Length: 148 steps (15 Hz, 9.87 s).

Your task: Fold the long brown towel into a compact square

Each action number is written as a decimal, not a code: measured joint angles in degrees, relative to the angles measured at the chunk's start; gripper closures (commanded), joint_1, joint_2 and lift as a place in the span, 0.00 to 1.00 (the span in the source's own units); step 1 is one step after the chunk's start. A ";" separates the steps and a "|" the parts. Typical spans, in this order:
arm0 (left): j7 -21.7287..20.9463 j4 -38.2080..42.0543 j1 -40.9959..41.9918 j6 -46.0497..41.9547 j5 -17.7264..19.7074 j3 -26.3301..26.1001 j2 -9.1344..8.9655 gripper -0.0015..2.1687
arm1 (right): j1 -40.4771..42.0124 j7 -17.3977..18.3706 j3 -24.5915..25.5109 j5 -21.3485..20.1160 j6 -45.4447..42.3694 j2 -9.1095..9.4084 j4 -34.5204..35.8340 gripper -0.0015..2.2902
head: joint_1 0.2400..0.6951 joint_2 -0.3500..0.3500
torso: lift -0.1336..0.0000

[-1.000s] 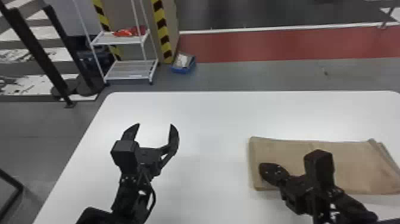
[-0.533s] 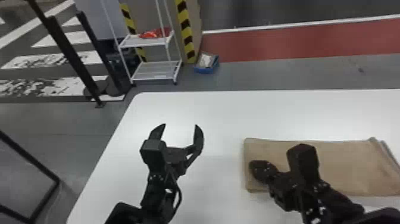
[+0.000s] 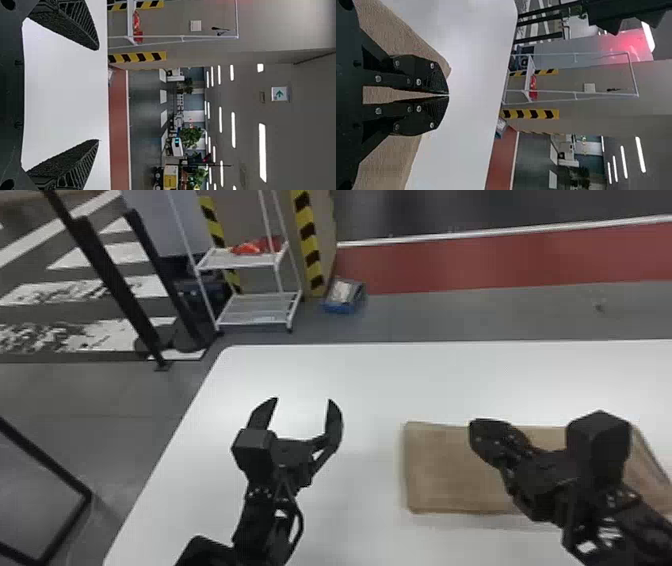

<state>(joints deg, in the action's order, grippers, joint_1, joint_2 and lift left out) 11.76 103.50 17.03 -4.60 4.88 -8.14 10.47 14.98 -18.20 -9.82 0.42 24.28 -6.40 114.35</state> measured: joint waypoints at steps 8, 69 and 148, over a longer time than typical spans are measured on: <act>2.90 3.80 1.43 -0.39 -2.01 -6.89 -0.12 0.02 | 2.50 -6.42 24.32 6.83 -4.50 -3.50 -1.02 0.05 | 1.00 0.28 | 0.14; -7.38 -1.15 -7.08 27.58 -1.28 -17.30 -1.17 0.98 | -7.18 -5.65 24.15 10.87 9.30 -4.04 -16.14 0.07 | 1.00 0.05 | 0.14; -6.48 -1.83 -8.34 30.92 0.04 -18.19 -1.59 0.97 | 7.40 -14.92 19.30 21.53 29.67 -1.52 7.19 0.95 | 1.00 0.26 | 0.14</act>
<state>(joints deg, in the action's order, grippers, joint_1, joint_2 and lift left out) 5.28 101.67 8.68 26.32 4.92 -26.33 8.87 22.39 -33.12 9.48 21.95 53.95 -7.92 121.54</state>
